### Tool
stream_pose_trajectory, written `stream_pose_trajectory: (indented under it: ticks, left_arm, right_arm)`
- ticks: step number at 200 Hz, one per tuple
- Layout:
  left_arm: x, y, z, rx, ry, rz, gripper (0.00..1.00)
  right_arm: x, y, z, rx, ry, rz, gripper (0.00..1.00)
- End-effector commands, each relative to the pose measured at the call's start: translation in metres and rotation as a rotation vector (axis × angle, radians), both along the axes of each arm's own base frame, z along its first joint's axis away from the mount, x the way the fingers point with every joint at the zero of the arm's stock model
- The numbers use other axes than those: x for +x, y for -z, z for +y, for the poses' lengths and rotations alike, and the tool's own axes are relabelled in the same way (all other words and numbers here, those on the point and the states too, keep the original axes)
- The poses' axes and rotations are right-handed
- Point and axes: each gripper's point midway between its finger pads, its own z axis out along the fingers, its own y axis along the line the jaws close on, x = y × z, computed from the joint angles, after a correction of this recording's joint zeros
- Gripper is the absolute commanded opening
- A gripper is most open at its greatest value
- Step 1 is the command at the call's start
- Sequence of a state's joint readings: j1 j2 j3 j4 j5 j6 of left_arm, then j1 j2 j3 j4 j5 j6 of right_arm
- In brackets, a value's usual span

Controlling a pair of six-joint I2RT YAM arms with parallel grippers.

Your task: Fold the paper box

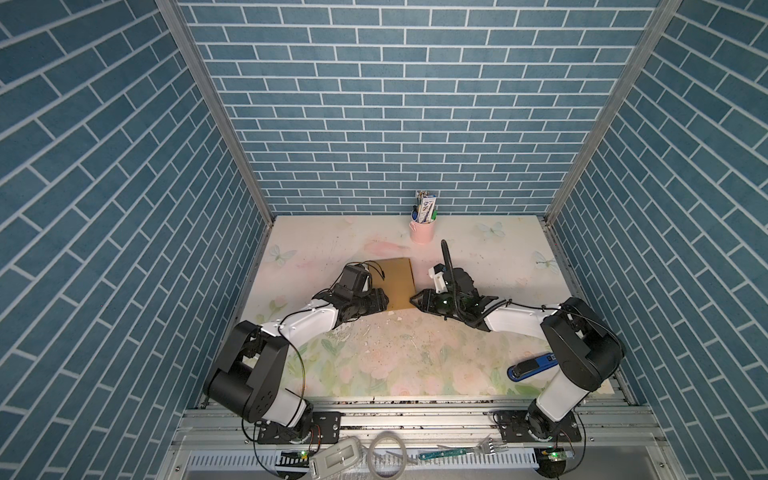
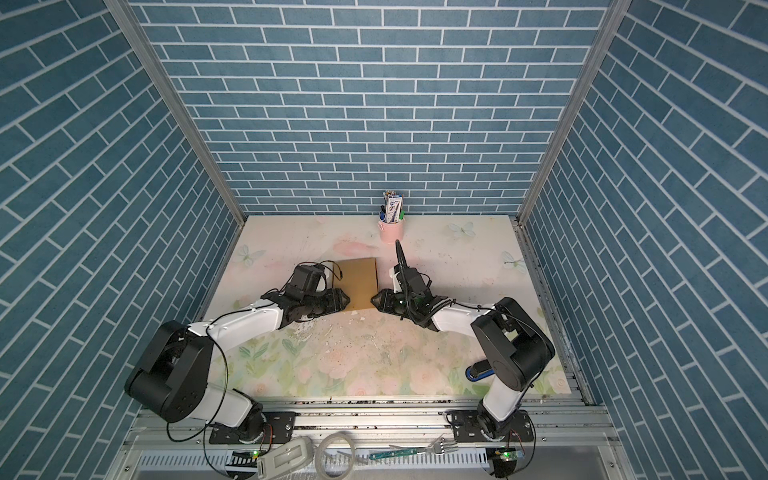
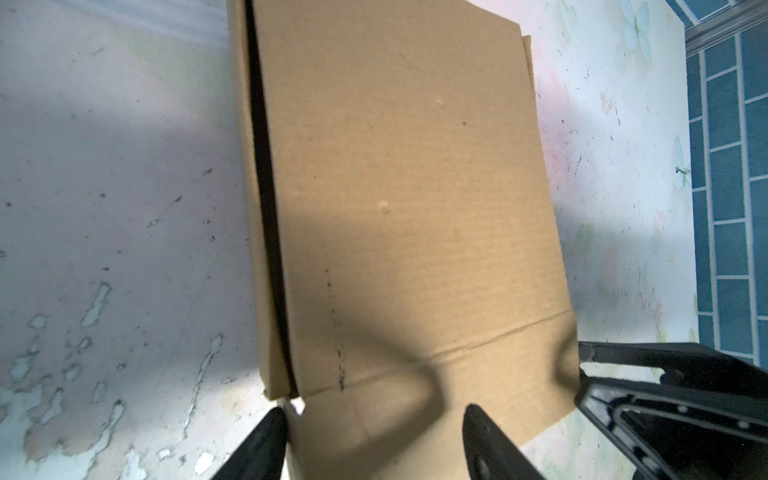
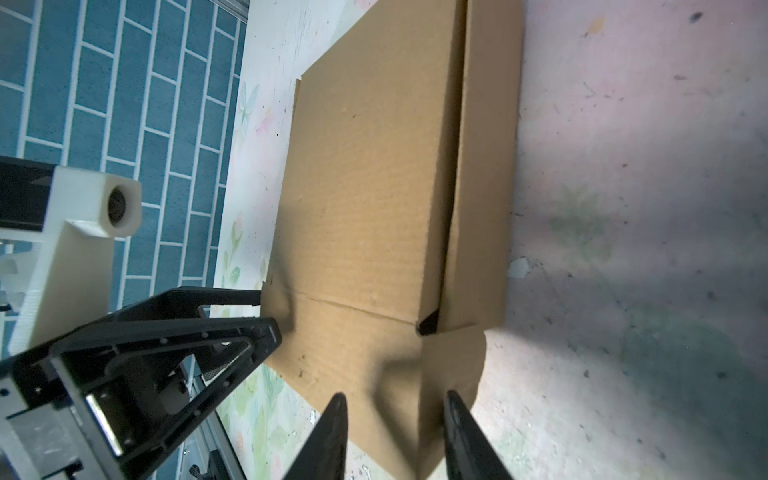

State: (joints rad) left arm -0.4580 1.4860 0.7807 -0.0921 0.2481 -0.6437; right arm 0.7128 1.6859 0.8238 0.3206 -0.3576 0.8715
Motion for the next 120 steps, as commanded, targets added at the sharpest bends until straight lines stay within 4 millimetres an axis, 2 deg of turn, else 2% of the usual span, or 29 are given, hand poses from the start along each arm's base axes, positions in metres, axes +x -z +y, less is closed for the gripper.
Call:
stream_pose_trajectory:
  ticks: [1,42,120]
  left_arm:
    - [-0.002,0.002,-0.004,0.001,0.021,-0.004,0.69]
    - [-0.003,0.002,-0.003,0.0,0.02,-0.003,0.69]
    - [-0.002,0.003,-0.004,0.003,0.023,-0.003,0.69]
  right_arm:
    - [0.003,-0.023,0.018,0.106,-0.008,0.013,0.38]
    - [0.002,-0.03,0.022,0.151,0.001,0.049,0.35]
    - [0.0,-0.03,0.028,0.224,0.021,0.129,0.33]
